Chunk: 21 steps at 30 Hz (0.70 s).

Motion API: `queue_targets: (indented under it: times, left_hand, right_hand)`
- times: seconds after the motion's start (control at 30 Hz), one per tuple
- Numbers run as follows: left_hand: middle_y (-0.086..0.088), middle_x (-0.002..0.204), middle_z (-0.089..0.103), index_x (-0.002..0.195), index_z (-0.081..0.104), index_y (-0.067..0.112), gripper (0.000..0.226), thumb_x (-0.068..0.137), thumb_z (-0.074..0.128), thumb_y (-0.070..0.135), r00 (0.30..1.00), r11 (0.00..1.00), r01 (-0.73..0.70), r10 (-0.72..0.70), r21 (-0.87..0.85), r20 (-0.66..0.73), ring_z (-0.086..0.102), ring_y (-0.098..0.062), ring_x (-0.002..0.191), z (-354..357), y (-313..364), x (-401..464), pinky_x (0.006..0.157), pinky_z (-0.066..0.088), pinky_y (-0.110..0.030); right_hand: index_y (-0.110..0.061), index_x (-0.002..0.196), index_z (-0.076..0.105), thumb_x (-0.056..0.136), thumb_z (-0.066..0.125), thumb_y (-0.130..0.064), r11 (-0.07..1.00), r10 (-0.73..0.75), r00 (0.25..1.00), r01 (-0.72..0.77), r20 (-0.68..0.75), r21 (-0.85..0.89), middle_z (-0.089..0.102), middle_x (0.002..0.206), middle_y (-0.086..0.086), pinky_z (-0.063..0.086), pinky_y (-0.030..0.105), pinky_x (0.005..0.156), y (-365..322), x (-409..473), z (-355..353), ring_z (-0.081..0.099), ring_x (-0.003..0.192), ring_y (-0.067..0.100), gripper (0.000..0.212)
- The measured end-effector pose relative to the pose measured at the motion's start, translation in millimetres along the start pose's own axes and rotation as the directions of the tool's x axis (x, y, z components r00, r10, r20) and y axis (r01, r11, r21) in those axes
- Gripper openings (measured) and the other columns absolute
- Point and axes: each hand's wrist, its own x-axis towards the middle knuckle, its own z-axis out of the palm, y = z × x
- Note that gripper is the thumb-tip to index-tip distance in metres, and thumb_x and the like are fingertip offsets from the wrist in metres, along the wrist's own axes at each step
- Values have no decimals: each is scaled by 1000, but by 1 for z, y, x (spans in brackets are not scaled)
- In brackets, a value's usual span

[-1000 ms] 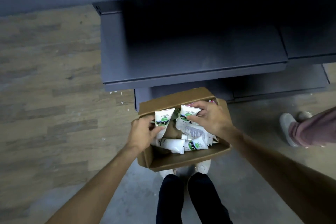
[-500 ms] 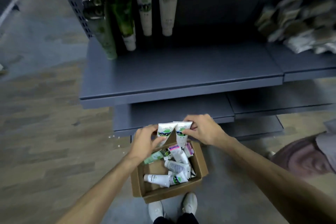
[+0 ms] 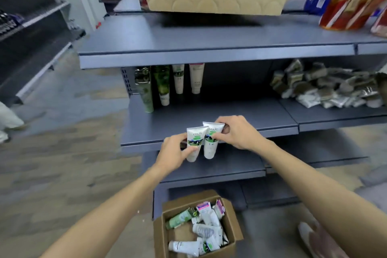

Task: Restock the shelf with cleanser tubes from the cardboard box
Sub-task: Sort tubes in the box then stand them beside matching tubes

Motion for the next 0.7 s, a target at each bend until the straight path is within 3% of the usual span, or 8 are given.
queue_targets:
  times: [0.33, 0.47, 0.7]
  left_hand:
    - [19, 92, 71, 110, 70, 31, 28, 83, 73, 32, 996, 998, 27, -22, 50, -90, 66, 1, 87, -41, 7, 26, 82, 51, -22]
    - [14, 90, 73, 106, 70, 28, 24, 82, 73, 32, 989, 995, 85, -77, 61, -128, 67, -2, 82, -43, 0, 39, 78, 51, -25]
    - [7, 86, 74, 105, 71, 22, 22, 83, 74, 23, 968, 983, 182, -180, -5, -177, 68, -6, 71, -27, -12, 57, 67, 48, -18]
  right_hand:
    - [-27, 94, 64, 82, 74, -32, 999, -28, 993, 25, -112, -34, 69, 76, -5, 58, 36, 68, -20, 30, -37, 66, 71, 12, 16]
    - [-19, 103, 65, 85, 71, -26, 1000, 29, 992, -30, -124, -7, 68, 77, -5, 58, 34, 66, -9, 51, -38, 66, 72, 12, 20]
    - [-16, 109, 64, 86, 71, -26, 995, 93, 989, -88, -113, 53, 69, 82, 0, 50, 24, 61, 25, 75, -25, 66, 74, 13, 26]
